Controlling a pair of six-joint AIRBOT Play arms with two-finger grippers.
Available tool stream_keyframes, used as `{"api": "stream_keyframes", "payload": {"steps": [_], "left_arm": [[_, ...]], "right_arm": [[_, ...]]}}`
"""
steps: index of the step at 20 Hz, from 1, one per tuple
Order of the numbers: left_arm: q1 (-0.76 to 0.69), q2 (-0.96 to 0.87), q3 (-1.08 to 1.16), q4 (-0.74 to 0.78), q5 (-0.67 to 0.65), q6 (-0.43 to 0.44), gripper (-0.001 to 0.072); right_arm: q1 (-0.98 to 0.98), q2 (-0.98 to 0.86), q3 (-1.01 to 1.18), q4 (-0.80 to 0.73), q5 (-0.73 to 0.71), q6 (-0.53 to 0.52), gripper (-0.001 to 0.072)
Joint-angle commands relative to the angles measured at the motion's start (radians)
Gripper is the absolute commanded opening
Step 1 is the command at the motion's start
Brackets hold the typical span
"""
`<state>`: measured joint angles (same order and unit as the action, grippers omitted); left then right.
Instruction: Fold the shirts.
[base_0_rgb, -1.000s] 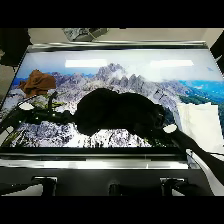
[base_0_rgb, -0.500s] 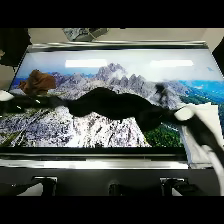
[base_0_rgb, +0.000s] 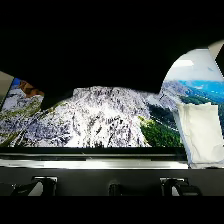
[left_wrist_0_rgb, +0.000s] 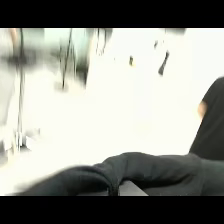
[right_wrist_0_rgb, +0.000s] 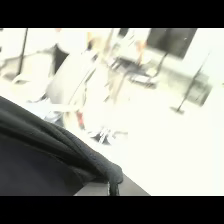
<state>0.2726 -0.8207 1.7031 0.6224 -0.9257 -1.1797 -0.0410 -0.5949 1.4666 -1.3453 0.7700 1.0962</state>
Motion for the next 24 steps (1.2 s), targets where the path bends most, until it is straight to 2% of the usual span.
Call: {"api": "stream_keyframes", "payload": {"steps": [1, 4, 7, 9, 10, 12, 15, 19, 22, 24], "left_arm": [[0.006, 0.096, 0.047, 0.010, 0.049, -0.063, 0.0031], [0.006, 0.102, 0.047, 0.059, 0.040, -0.087, 0.0031], [0.006, 0.035, 0.035, 0.247, -0.098, -0.202, 0.0030], [0.006, -0.040, -0.027, 0.295, -0.198, -0.208, 0.0031], [0.006, -0.085, -0.083, 0.299, -0.232, -0.205, 0.0031], [0.002, -0.179, -0.227, 0.298, -0.238, -0.172, 0.0031], [-0.010, -0.365, -0.377, 0.290, -0.148, -0.101, 0.0032], [-0.010, -0.631, -0.364, 0.190, -0.062, -0.027, 0.0032], [-0.010, -0.759, -0.359, 0.104, -0.042, 0.030, 0.0032], [-0.014, -0.814, -0.360, 0.100, -0.066, 0.029, 0.0032]], "right_arm": [[-0.006, 0.066, 0.045, -0.047, 0.080, 0.036, 0.0045], [-0.006, 0.048, 0.044, -0.072, 0.145, 0.069, 0.0045], [-0.006, -0.054, 0.038, -0.099, 0.346, 0.124, 0.0045], [-0.006, -0.189, 0.005, -0.103, 0.494, 0.118, 0.0045], [-0.006, -0.261, -0.027, -0.103, 0.504, 0.116, 0.0044], [-0.006, -0.418, -0.099, -0.075, 0.430, 0.116, 0.0045], [-0.006, -0.661, -0.128, 0.015, 0.210, 0.121, 0.0046], [-0.003, -0.870, -0.128, 0.304, -0.107, 0.150, 0.0046], [0.016, -0.971, -0.128, 0.365, -0.135, 0.150, 0.0046], [0.042, -1.021, -0.128, 0.365, -0.117, 0.150, 0.0046]]}}
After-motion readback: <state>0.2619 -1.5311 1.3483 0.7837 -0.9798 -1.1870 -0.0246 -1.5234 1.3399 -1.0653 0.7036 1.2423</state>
